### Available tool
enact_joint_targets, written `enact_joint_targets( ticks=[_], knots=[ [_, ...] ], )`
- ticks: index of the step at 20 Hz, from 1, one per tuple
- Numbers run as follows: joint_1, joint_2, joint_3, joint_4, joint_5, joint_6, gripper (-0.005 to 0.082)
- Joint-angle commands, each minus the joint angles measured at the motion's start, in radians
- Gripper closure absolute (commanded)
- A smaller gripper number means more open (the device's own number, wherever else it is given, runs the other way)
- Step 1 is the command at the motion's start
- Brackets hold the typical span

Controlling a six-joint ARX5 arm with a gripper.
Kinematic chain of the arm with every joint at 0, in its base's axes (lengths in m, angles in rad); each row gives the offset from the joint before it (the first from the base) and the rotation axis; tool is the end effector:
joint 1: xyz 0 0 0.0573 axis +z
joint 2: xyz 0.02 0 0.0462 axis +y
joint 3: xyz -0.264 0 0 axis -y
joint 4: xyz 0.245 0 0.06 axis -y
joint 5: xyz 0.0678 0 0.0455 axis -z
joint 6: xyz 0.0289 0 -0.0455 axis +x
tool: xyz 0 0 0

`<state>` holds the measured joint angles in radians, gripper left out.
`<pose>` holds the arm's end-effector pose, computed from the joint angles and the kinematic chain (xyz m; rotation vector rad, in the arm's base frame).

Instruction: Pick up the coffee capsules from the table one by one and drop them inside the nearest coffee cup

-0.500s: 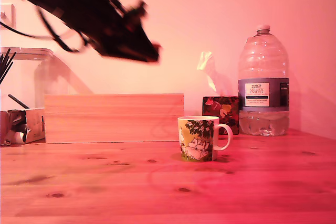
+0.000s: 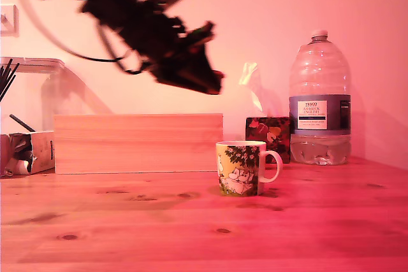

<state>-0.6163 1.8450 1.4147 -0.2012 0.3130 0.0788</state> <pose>0.3344 -0.2478 0.2537 0.1694 0.6113 -0.9229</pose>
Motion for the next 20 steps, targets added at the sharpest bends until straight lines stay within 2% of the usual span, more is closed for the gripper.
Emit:
enact_joint_targets(
  ticks=[1, 6, 14, 15, 16, 18, 19, 20],
  knots=[
    [-0.007, 0.068, 0.043, -0.045, 0.000, 0.000, 0.0695],
    [-0.008, 0.199, 0.220, -0.205, -0.010, 0.001, 0.0694],
    [-0.011, 0.238, 0.252, -0.248, -0.019, 0.001, 0.0689],
    [-0.011, 0.238, 0.252, -0.250, -0.024, 0.002, 0.0665],
    [-0.011, 0.238, 0.252, -0.252, -0.033, 0.001, 0.0573],
    [-0.013, 0.238, 0.252, -0.241, -0.043, 0.003, 0.0236],
    [-0.015, 0.238, 0.252, -0.233, -0.048, 0.004, 0.0142],
    [-0.016, 0.238, 0.252, -0.226, -0.048, 0.015, 0.0126]
  ],
)
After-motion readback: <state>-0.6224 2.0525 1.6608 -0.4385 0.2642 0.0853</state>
